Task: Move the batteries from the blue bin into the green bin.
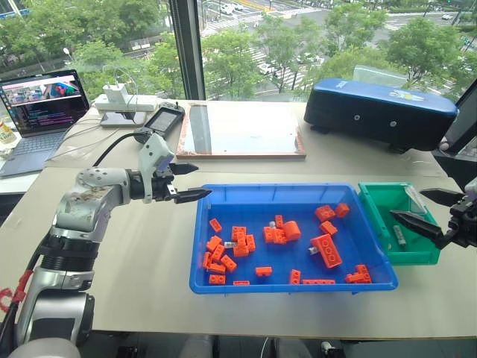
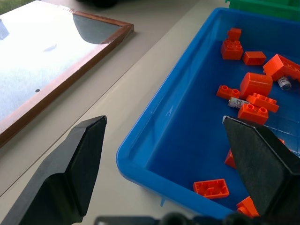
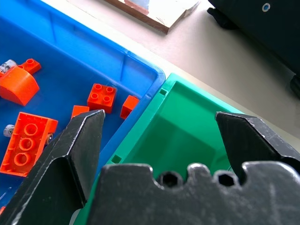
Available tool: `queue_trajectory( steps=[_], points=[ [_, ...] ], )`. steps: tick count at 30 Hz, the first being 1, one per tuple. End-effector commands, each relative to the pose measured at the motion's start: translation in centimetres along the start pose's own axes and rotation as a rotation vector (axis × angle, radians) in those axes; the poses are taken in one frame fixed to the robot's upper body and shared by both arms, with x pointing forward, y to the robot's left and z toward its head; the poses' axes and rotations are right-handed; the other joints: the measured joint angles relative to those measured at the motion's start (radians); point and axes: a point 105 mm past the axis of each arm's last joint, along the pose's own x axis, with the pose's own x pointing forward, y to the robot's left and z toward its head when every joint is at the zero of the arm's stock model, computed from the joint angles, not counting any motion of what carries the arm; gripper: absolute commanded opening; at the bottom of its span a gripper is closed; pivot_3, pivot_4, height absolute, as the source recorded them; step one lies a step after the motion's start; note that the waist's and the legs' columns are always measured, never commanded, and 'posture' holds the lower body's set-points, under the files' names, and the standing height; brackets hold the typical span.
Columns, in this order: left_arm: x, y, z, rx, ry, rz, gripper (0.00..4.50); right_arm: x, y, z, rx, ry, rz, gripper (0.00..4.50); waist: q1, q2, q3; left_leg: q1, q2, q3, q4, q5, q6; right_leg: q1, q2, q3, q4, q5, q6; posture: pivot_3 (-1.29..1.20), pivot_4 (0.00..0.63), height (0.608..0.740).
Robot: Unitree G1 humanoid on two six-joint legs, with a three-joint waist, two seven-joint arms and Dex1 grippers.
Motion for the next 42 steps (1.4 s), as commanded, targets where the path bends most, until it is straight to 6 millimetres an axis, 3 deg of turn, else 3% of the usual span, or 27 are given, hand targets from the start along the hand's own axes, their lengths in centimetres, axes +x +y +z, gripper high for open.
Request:
queue_trajectory(
  steps=[1, 4, 6, 11, 17, 23, 31, 42],
  points=[
    [-0.2, -1.2, 3.5, 0.016, -0.109, -0.099, 4.27, -0.2, -0.1, 2.2, -0.031, -0.050, -0.019, 4.40, 0.000, 0.000, 0.000, 0.000, 0.000, 0.000, 0.000, 0.000, 0.000, 0.000, 0.000, 0.000, 0.000, 0.000, 0.000, 0.00, 0.150, 0.732],
    [-0.1, -3.0, 7.1, -0.018, -0.222, -0.268, 4.27, 0.2, 0.6, 3.3, -0.030, -0.040, -0.002, 4.40, 0.000, 0.000, 0.000, 0.000, 0.000, 0.000, 0.000, 0.000, 0.000, 0.000, 0.000, 0.000, 0.000, 0.000, 0.000, 0.00, 0.150, 0.732],
    [0.1, -3.6, 7.6, 0.012, -0.198, -0.326, 4.27, 0.5, 1.6, 4.0, -0.036, -0.029, 0.048, 4.40, 0.001, 0.000, 0.000, -0.001, 0.001, 0.000, 0.001, 0.000, 0.000, 0.000, 0.000, 0.000, 0.000, 0.000, 0.000, 0.00, 0.150, 0.732],
    [1.7, -5.5, 4.9, 0.189, 0.018, -0.463, 4.27, 2.2, 6.2, 4.5, -0.148, 0.097, 0.260, 4.40, -0.006, 0.002, -0.001, 0.002, 0.000, 0.000, 0.000, 0.000, 0.000, 0.001, 0.000, 0.000, 0.000, 0.000, 0.000, 0.00, 0.150, 0.732],
    [2.2, -6.0, 5.6, 0.236, 0.026, -0.522, 4.27, 4.1, 9.0, 4.8, -0.172, 0.136, 0.371, 4.40, -0.002, 0.001, 0.000, 0.000, 0.000, 0.000, 0.000, 0.000, 0.000, 0.000, 0.000, 0.000, -0.001, 0.000, 0.000, 0.00, 0.150, 0.732],
    [2.5, -6.4, 5.1, 0.246, 0.027, -0.521, 4.27, 5.1, 11.9, 1.5, -0.080, 0.290, 0.445, 4.40, 0.000, 0.001, 0.000, 0.000, 0.000, 0.000, 0.000, 0.000, 0.000, 0.000, 0.000, -0.001, 0.000, 0.000, 0.000, 0.00, 0.150, 0.732],
    [2.4, -5.8, 4.4, 0.256, 0.045, -0.489, 4.27, 6.2, 10.9, -0.9, 0.121, 0.365, 0.267, 4.40, -0.001, 0.001, 0.000, -0.001, 0.000, -0.001, 0.000, 0.000, 0.000, 0.000, 0.001, 0.000, 0.001, 0.000, 0.000, 0.00, 0.150, 0.732],
    [2.9, -5.6, 4.7, 0.263, 0.038, -0.497, 4.27, 6.0, 12.3, -2.4, 0.191, 0.435, 0.206, 4.40, -0.001, 0.001, 0.000, -0.001, 0.000, -0.001, 0.000, 0.000, 0.000, 0.000, 0.001, 0.000, 0.001, 0.000, 0.000, 0.00, 0.150, 0.732]
  ],
)
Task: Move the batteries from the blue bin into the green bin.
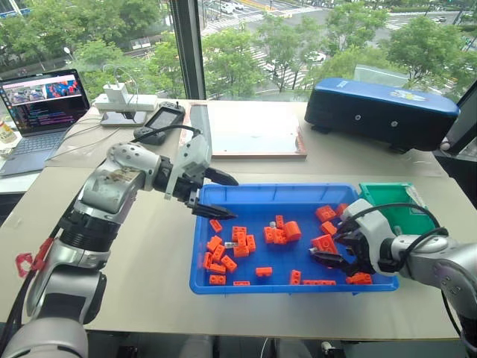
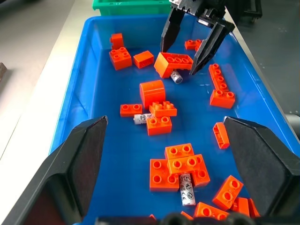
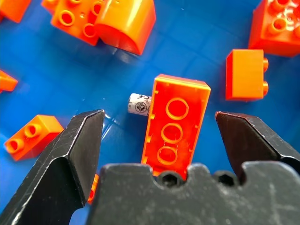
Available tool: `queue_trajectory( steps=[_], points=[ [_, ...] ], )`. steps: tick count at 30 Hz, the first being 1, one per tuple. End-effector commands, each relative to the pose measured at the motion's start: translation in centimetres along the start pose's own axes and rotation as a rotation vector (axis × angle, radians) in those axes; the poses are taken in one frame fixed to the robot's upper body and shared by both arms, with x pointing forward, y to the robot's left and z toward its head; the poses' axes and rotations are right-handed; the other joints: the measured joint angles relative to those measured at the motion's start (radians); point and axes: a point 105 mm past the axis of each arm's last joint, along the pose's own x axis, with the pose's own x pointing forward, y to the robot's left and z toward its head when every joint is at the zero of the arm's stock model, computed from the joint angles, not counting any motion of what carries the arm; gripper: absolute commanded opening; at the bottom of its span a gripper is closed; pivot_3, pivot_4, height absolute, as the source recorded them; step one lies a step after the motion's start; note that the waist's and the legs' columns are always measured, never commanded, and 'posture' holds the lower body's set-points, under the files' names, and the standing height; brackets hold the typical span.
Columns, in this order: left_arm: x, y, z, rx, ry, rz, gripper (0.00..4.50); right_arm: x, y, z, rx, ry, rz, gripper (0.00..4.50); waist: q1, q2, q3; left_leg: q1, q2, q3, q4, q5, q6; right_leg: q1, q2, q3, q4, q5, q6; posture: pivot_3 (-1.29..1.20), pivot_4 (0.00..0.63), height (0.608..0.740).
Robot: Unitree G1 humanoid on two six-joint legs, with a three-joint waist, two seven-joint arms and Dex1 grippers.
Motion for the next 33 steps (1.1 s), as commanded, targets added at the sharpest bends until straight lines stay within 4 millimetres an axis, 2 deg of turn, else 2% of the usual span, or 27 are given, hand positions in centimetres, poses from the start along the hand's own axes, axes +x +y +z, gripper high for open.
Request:
queue_trajectory(
  steps=[1, 2, 6, 11, 12, 15, 18, 22, 24, 28, 33],
  points=[
    [-0.3, 0.1, 1.1, 0.058, -0.007, -0.001, 4.27, -0.7, 0.1, 0.1, -0.009, -0.009, -0.041, 4.40, 0.000, 0.000, 0.000, 0.000, 0.000, 0.000, 0.000, 0.000, 0.000, 0.000, 0.000, 0.000, 0.000, 0.000, 0.000, 0.00, 0.150, 0.732],
    [-0.3, 0.1, 1.1, 0.059, -0.007, -0.002, 4.27, -0.7, 0.2, 0.1, -0.007, -0.005, -0.042, 4.40, -0.001, 0.000, 0.000, 0.000, 0.000, 0.000, 0.000, 0.000, 0.000, 0.000, 0.000, 0.000, 0.000, 0.000, 0.000, 0.00, 0.150, 0.732],
    [0.0, 0.2, 1.3, 0.071, -0.015, -0.007, 4.27, -0.8, -0.2, -0.7, -0.007, 0.037, -0.081, 3.40, 0.000, 0.000, 0.000, 0.000, 0.000, 0.000, 0.000, 0.000, 0.000, 0.000, 0.000, 0.000, 0.000, 0.000, 0.000, 0.00, 0.150, 0.732],
    [0.1, 0.1, 1.6, 0.073, -0.029, -0.019, 4.27, -1.0, -0.4, -0.9, -0.009, 0.053, -0.097, 1.70, 0.000, 0.000, 0.000, 0.000, 0.000, 0.000, 0.000, 0.000, 0.000, 0.000, 0.000, 0.000, 0.000, 0.000, 0.000, 0.00, 0.150, 0.732],
    [0.1, 0.1, 1.6, 0.074, -0.029, -0.019, 4.27, -1.1, -0.6, -0.8, -0.011, 0.048, -0.105, 1.36, 0.000, 0.000, 0.000, 0.000, 0.000, 0.000, 0.000, 0.000, 0.000, 0.000, 0.000, 0.000, 0.000, 0.000, 0.000, 0.00, 0.150, 0.732],
    [0.2, 0.1, 1.5, 0.076, -0.031, -0.017, 4.27, -1.5, -1.0, 0.2, -0.029, 0.014, -0.126, 1.17, -0.001, 0.000, 0.000, 0.000, 0.000, 0.000, 0.000, 0.000, 0.000, 0.000, 0.000, 0.000, 0.000, 0.000, 0.000, 0.00, 0.150, 0.732],
    [0.2, 0.1, 1.6, 0.078, -0.036, -0.012, 4.27, -2.1, -1.2, 1.8, -0.033, -0.048, -0.127, 0.17, -0.003, 0.000, 0.000, 0.000, 0.000, 0.000, 0.000, 0.000, 0.000, -0.001, 0.000, 0.000, 0.000, 0.000, 0.000, 0.00, 0.150, 0.732],
    [0.1, 0.1, 1.4, 0.077, -0.036, -0.004, 4.27, -4.0, -2.1, 4.4, -0.062, -0.129, -0.152, 0.08, -0.002, 0.000, 0.000, 0.000, 0.000, 0.000, 0.000, 0.000, 0.000, -0.001, 0.000, 0.000, 0.000, 0.000, 0.000, 0.00, 0.150, 0.732],
    [0.1, 0.1, 1.4, 0.077, -0.036, 0.000, 4.27, -4.5, -2.6, 5.0, -0.070, -0.141, -0.171, 0.08, -0.002, 0.000, 0.000, 0.000, 0.000, 0.000, 0.000, 0.000, 0.000, -0.001, 0.000, 0.000, 0.000, 0.000, 0.000, 0.00, 0.150, 0.732],
    [0.1, 0.1, 1.4, 0.074, -0.038, 0.003, 4.27, -4.7, -2.7, 5.6, -0.085, -0.152, -0.174, 0.08, -0.001, 0.000, 0.000, 0.000, 0.000, 0.000, 0.000, 0.000, 0.000, -0.001, 0.000, 0.000, 0.000, 0.000, 0.000, 0.00, 0.150, 0.732],
    [0.0, 0.1, 1.4, 0.071, -0.039, 0.009, 4.27, -3.6, -1.8, 5.3, -0.107, -0.143, -0.114, 0.08, -0.001, 0.000, 0.000, 0.000, 0.000, 0.000, 0.000, 0.000, 0.000, -0.001, 0.000, 0.000, 0.000, 0.000, 0.000, 0.00, 0.150, 0.732]
  ],
)
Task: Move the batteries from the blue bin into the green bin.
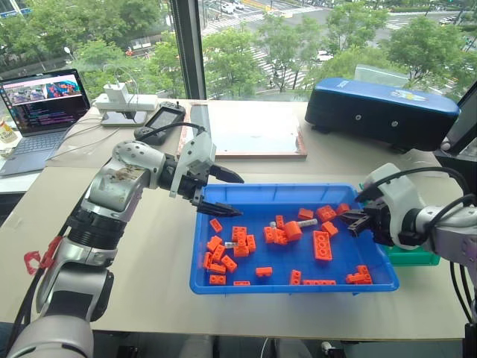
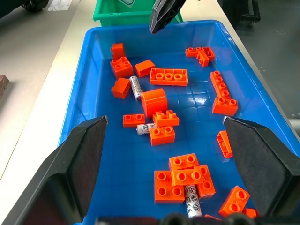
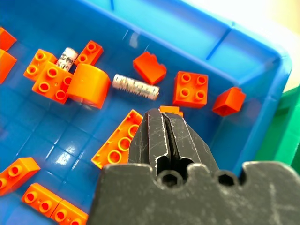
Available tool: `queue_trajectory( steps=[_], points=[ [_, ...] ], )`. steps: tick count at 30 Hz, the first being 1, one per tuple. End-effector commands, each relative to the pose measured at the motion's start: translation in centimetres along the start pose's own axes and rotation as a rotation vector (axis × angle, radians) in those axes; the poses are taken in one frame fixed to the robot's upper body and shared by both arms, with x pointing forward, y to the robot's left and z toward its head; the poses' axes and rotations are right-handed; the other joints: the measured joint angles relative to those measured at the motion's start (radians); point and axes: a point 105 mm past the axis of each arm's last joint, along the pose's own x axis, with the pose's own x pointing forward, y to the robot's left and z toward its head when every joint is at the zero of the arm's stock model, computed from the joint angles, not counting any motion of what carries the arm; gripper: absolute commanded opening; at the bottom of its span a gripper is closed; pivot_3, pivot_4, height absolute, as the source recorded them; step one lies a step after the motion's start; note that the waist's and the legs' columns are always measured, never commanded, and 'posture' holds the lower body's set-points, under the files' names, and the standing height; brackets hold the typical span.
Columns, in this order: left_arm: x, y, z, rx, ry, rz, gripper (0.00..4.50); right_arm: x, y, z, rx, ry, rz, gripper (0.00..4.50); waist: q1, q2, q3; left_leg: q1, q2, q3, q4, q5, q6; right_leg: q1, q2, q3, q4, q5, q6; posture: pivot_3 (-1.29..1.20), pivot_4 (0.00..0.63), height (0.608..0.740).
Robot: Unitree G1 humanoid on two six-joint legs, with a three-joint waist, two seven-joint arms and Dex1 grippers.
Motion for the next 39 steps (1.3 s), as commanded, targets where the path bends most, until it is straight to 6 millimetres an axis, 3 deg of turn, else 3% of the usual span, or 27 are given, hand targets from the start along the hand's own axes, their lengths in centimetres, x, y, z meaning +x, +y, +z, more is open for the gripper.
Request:
queue_trajectory(
  steps=[1, 6, 11, 16, 21, 28, 33, 39],
  points=[
    [-0.5, 0.0, 1.0, 0.050, -0.014, 0.015, 4.27, 0.3, 0.7, 0.4, -0.032, -0.031, 0.034, 0.33, 0.000, 0.000, 0.000, 0.000, 0.000, 0.000, 0.000, 0.000, 0.000, 0.000, 0.000, 0.000, 0.000, 0.000, 0.000, 0.00, 0.150, 0.732],
    [-0.4, 0.0, 0.9, 0.046, -0.013, 0.019, 4.27, 1.4, 1.6, 0.5, -0.043, -0.060, 0.078, 1.73, -0.002, 0.000, 0.000, 0.000, 0.000, 0.000, 0.000, 0.000, 0.000, 0.000, 0.000, 0.000, 0.000, 0.000, 0.000, 0.00, 0.150, 0.732],
    [-0.4, 0.0, 0.9, 0.046, -0.015, 0.024, 4.27, 2.4, 1.5, 0.8, -0.207, -0.071, 0.098, 3.42, -0.001, 0.000, 0.000, 0.000, 0.000, 0.000, 0.000, 0.000, 0.000, 0.000, 0.000, 0.000, 0.000, 0.000, 0.000, 0.00, 0.150, 0.732],
    [-0.3, 0.0, 0.8, 0.045, -0.017, 0.030, 4.27, 3.2, 1.3, 0.5, -0.386, -0.042, 0.197, 3.42, -0.002, 0.000, 0.000, 0.000, 0.000, 0.000, 0.000, 0.000, 0.000, -0.001, 0.000, 0.000, -0.001, 0.000, 0.000, 0.00, 0.150, 0.732],
    [-0.5, 0.0, 0.7, 0.044, -0.017, 0.052, 4.27, 4.2, 1.8, 0.9, -0.437, -0.042, 0.341, 3.42, -0.009, 0.000, 0.000, 0.000, 0.000, 0.000, 0.000, 0.000, 0.000, -0.001, 0.000, 0.000, -0.001, 0.000, 0.000, 0.00, 0.150, 0.732],
    [-0.9, -0.2, 0.4, 0.038, -0.003, 0.081, 4.27, 6.5, 0.7, 1.9, -0.490, -0.049, 0.374, 3.42, -0.009, 0.000, 0.000, 0.000, 0.000, 0.000, 0.000, 0.000, 0.000, -0.001, 0.000, 0.000, 0.000, 0.000, 0.000, 0.00, 0.150, 0.732],
    [-1.0, -0.2, 0.4, 0.034, -0.001, 0.106, 4.27, 8.1, 0.7, 0.5, -0.495, 0.001, 0.424, 3.42, -0.003, 0.000, 0.000, 0.000, 0.000, 0.000, 0.000, 0.000, 0.000, -0.001, 0.000, 0.000, 0.000, 0.000, 0.000, 0.00, 0.150, 0.732],
    [-1.1, -0.5, 0.3, 0.025, 0.000, 0.115, 4.27, 8.5, 0.8, -0.2, -0.499, 0.016, 0.438, 3.42, -0.003, 0.000, 0.000, 0.000, 0.000, 0.000, 0.000, 0.000, 0.000, -0.001, 0.000, 0.000, 0.000, 0.000, 0.000, 0.00, 0.150, 0.732]
  ],
)
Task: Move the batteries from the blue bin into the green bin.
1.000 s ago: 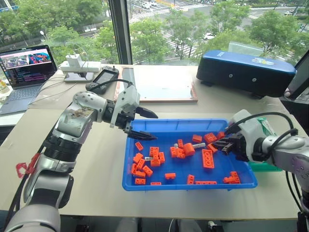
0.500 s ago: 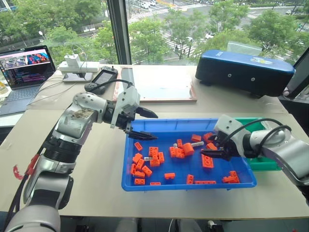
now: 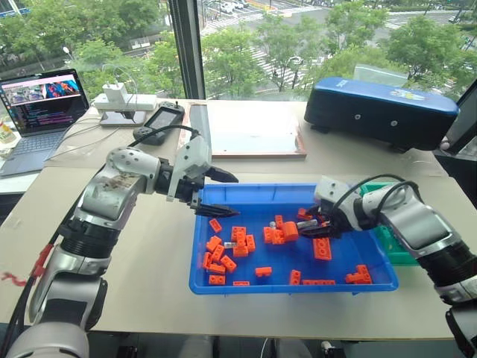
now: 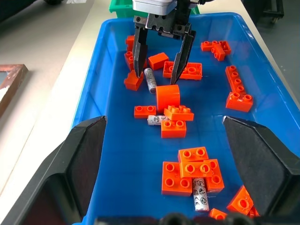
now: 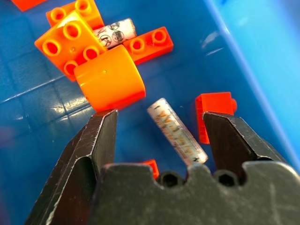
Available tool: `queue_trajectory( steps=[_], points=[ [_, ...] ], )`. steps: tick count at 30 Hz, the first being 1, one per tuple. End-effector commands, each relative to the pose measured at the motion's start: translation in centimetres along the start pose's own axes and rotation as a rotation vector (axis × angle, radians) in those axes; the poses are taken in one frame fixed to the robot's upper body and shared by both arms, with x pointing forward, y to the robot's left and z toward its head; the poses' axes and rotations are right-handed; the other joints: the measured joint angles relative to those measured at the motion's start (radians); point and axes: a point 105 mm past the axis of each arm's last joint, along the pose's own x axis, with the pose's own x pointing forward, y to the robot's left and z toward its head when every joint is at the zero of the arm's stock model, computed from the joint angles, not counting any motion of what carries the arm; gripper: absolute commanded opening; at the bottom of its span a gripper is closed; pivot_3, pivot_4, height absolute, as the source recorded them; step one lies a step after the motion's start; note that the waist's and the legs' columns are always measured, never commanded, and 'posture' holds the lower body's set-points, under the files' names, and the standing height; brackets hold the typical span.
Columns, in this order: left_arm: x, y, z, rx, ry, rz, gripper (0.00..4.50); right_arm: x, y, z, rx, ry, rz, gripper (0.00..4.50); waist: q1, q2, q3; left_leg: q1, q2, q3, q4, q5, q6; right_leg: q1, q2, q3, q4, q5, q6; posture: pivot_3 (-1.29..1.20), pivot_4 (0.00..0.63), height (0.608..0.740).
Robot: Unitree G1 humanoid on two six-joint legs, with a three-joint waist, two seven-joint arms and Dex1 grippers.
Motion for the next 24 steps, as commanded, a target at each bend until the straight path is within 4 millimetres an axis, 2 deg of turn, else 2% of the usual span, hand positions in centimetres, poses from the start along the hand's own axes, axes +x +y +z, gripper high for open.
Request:
queue_trajectory(
  steps=[1, 3, 6, 13, 18, 24],
  points=[
    [-0.7, -0.3, 1.1, 0.035, -0.019, 0.018, 4.27, -0.2, -0.3, -0.1, -0.021, 0.006, -0.012, 3.42, 0.000, 0.000, 0.000, 0.000, 0.000, 0.000, 0.000, 0.000, 0.000, 0.000, 0.000, 0.000, 0.000, 0.000, 0.000, 0.00, 0.150, 0.732],
    [-0.6, -0.3, 1.1, 0.034, -0.019, 0.021, 4.27, 0.0, -0.3, -0.5, -0.010, 0.012, -0.009, 3.42, 0.000, 0.000, 0.000, 0.000, 0.000, 0.000, 0.000, 0.000, 0.000, 0.000, 0.000, 0.000, 0.000, 0.000, 0.000, 0.00, 0.150, 0.732],
    [-0.6, -0.3, 1.2, 0.037, -0.020, 0.021, 4.27, 0.3, -0.3, -1.1, -0.013, 0.035, -0.010, 2.77, 0.000, 0.000, 0.000, 0.000, 0.000, 0.000, 0.000, 0.000, 0.000, 0.000, 0.000, 0.000, 0.000, 0.000, 0.000, 0.00, 0.150, 0.732],
    [-0.5, -0.3, 1.4, 0.041, -0.019, 0.021, 4.27, 0.6, -0.3, -1.6, -0.011, 0.050, -0.008, 0.34, 0.000, 0.000, 0.000, 0.000, 0.000, 0.000, 0.000, 0.000, 0.000, 0.000, 0.000, 0.000, 0.000, 0.000, 0.000, 0.00, 0.150, 0.732],
    [-0.5, -0.3, 1.4, 0.042, -0.021, 0.021, 4.27, 0.3, -0.7, -1.1, -0.009, 0.030, -0.028, 0.25, 0.000, 0.000, 0.000, 0.000, 0.000, 0.000, 0.000, 0.000, 0.000, 0.000, 0.000, 0.000, 0.000, 0.000, 0.000, 0.00, 0.150, 0.732],
    [-0.3, -0.1, 1.4, 0.045, -0.028, 0.017, 4.27, -3.4, -2.7, 1.9, -0.002, -0.059, -0.127, 0.25, 0.001, 0.000, 0.000, 0.000, 0.000, 0.000, 0.000, 0.000, 0.000, 0.000, 0.000, 0.000, 0.000, 0.000, 0.000, 0.00, 0.150, 0.732]
  ],
)
